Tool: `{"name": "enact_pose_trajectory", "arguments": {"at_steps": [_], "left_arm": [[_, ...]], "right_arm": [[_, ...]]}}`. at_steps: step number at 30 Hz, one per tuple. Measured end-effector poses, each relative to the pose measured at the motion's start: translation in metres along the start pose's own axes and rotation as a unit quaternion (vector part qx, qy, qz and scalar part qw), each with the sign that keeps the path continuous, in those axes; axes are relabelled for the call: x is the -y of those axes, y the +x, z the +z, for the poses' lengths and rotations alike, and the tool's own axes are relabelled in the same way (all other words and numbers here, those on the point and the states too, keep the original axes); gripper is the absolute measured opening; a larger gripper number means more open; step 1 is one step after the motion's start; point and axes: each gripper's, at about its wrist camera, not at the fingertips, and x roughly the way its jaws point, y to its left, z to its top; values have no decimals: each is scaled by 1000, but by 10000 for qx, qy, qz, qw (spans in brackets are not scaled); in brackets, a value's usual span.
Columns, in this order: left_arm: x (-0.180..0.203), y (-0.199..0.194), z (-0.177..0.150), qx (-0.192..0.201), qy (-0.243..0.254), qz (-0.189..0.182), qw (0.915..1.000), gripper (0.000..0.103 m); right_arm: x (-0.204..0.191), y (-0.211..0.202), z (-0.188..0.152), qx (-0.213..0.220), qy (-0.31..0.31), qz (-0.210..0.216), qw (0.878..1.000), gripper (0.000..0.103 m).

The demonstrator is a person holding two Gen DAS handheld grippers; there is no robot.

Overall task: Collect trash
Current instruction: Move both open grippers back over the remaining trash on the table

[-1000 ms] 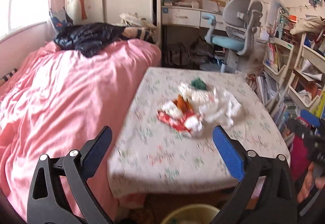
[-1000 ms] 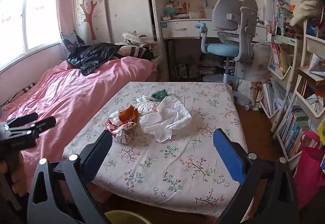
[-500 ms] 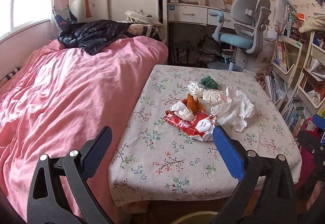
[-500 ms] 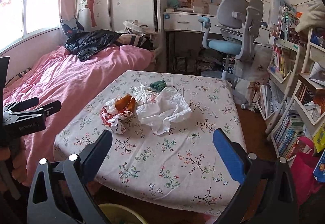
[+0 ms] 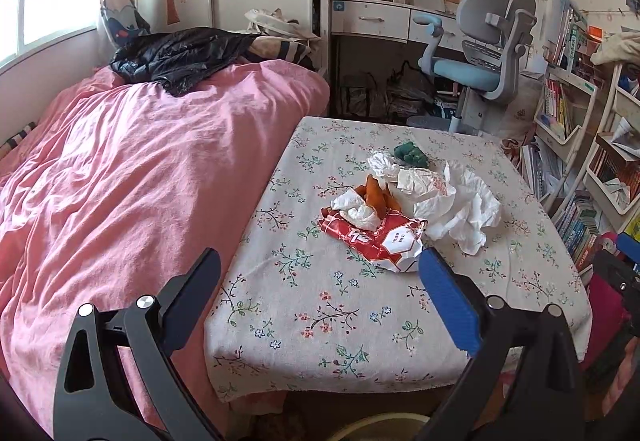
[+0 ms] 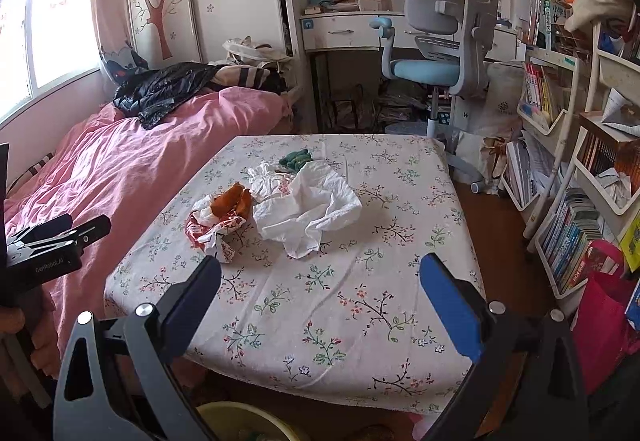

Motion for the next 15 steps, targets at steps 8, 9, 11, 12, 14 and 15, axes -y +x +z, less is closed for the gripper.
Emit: {"name": "enact_pose_trajectory", "arguments": {"at_steps": [8,9,11,12,14,15], "left_arm": [[-3,3,0,-24,-57,16,10000,96],[-3,3,1,-28,-63,16,10000,96],[-4,4,1,-34,-67,12,10000,96],[-4,3,1,-30,-61,15,10000,96],[-4,3,1,-32,-60,7,10000,96],[-4,3,0,-31,-60,10,10000,96]], "right_arm": [[2,-1,-1,-3,4,-44,10000,96],[2,-1,-1,-3,6,-49,10000,96],[2,-1,-1,-9,3,-52,10000,96],[2,-1,-1,-8,1,-50,10000,96],[2,-1,-1,-8,-1,-50,10000,96],[2,-1,-2,-10,-7,-52,10000,96]]}}
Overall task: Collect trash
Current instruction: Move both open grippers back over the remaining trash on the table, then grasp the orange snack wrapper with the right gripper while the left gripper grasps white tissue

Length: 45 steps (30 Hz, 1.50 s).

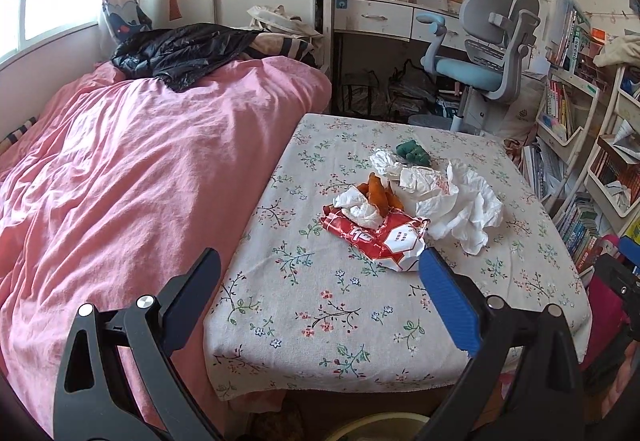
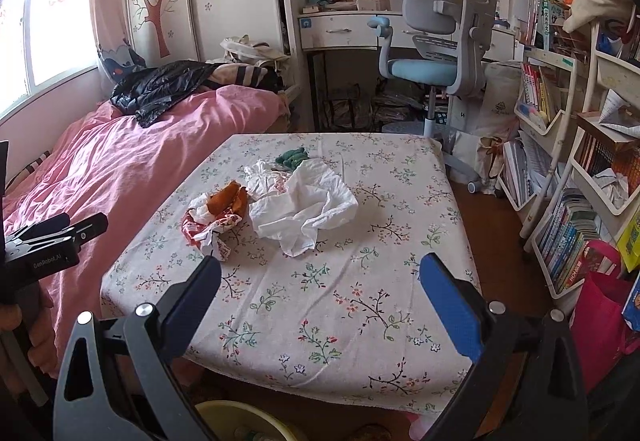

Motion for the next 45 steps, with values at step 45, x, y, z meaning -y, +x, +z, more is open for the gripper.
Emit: {"name": "enact_pose_trajectory", "arguments": {"at_steps": [45], "left_arm": [[-76,48,8,-876,-990,298,9908,96]], "right_arm": [[-68,67,20,-380,-479,1224,9906,95]]}}
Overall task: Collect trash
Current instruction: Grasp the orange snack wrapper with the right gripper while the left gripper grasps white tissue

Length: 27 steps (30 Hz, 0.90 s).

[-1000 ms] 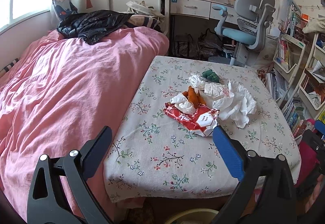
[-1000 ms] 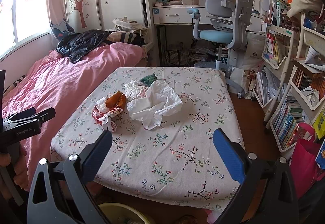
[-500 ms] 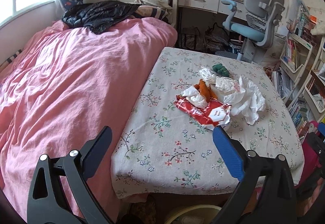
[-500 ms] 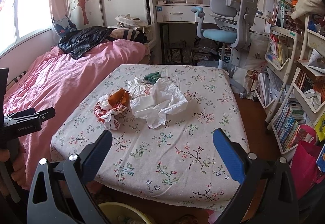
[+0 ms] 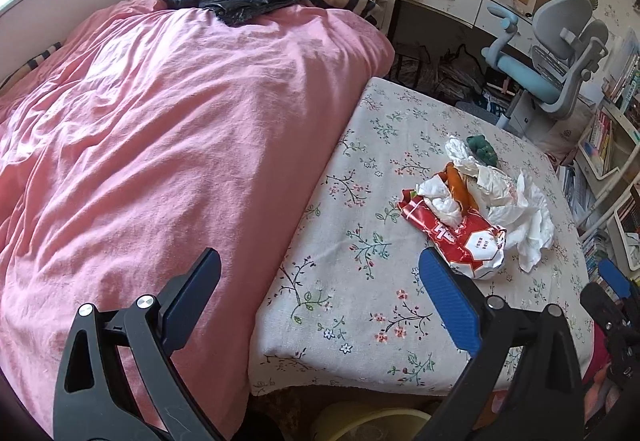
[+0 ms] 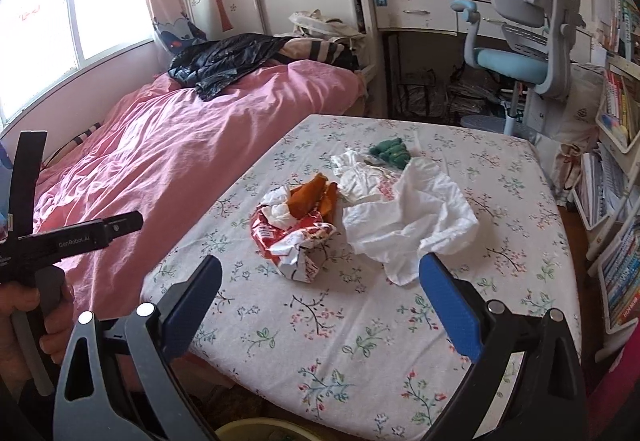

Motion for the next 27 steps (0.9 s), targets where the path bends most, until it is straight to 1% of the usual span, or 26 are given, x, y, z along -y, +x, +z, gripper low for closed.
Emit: {"name": "enact_pose_trajectory", "arguments": {"at_steps": [3,4,5,7,10,11,13,15,18,20,22,23,24,27], "left_arm": [[-2,1,2,16,-195,6,9998,96],[-5,0,3,50,-306,31,9995,96],[-9,-1,5,105,-450,89,9989,96],[-19,-2,9,167,-711,156,9972,96],[-34,-4,14,258,-1111,185,9933,96],[-37,-4,16,276,-1200,173,9922,96],[-41,-2,18,274,-1266,136,9915,96],[-39,0,21,250,-1257,89,9917,96],[-35,3,25,243,-1230,-31,9921,96],[-30,3,28,262,-1193,-98,9925,96],[-25,5,30,245,-1129,-150,9932,96],[-24,5,30,232,-1104,-170,9935,96],[-23,6,30,222,-1083,-184,9937,96],[-22,7,30,191,-1055,-182,9941,96]], "right_arm": [[-9,14,15,75,-170,127,9997,94],[-11,19,21,63,-219,191,9996,90],[-15,28,26,16,-279,268,9992,81],[-24,50,33,-185,-433,381,9982,70],[-38,90,39,-605,-659,582,9943,55],[-41,101,39,-739,-728,572,9930,53],[-43,124,43,-1013,-776,354,9912,52],[-34,140,48,-1145,-458,257,9920,49],[-16,151,56,-1169,183,203,9928,47],[-5,161,58,-1315,559,236,9895,39],[0,173,57,-1518,722,173,9856,36],[1,178,56,-1603,754,136,9841,32],[4,182,53,-1683,796,137,9824,31],[9,181,50,-1725,902,195,9807,27]]}}
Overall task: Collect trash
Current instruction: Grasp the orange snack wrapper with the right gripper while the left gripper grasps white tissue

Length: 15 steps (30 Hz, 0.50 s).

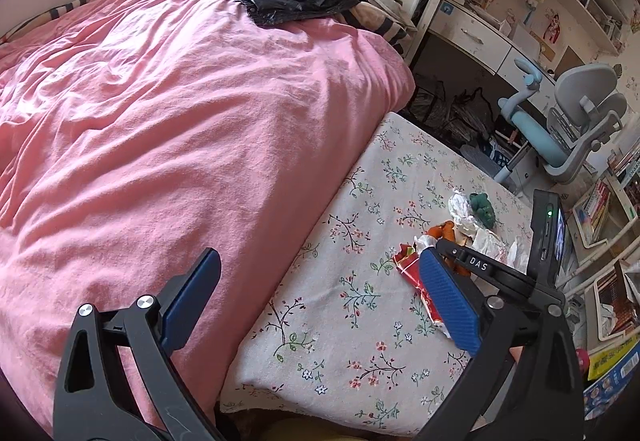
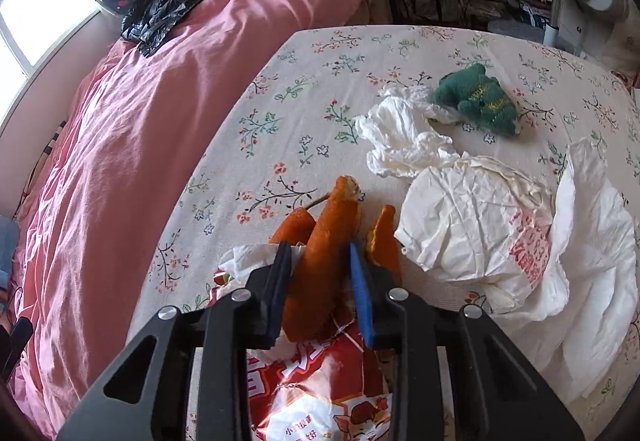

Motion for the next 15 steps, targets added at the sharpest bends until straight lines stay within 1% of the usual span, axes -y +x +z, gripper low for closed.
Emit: {"name": "enact_pose_trajectory", "arguments": {"at_steps": [2,5,7,11,13,15], "left_arm": [[0,1,-1,-30,-6,16,10000,96],[2,4,-3,-65,85,61,9999,96],[8,5,-5,-59,249,98,9996,96],[33,12,-12,-87,830,-10,9965,96],[50,19,-16,-174,1165,-160,9929,96],[68,28,-18,-177,1504,-153,9884,96]], "right_arm": [[6,-10,-2,50,140,171,9997,22],[14,-30,-2,267,377,564,9973,21],[17,-51,-7,452,425,742,9953,21],[25,-95,-24,780,535,1143,9889,21],[32,-111,-31,898,585,1265,9862,21],[42,-121,-42,953,713,1377,9833,21]]}}
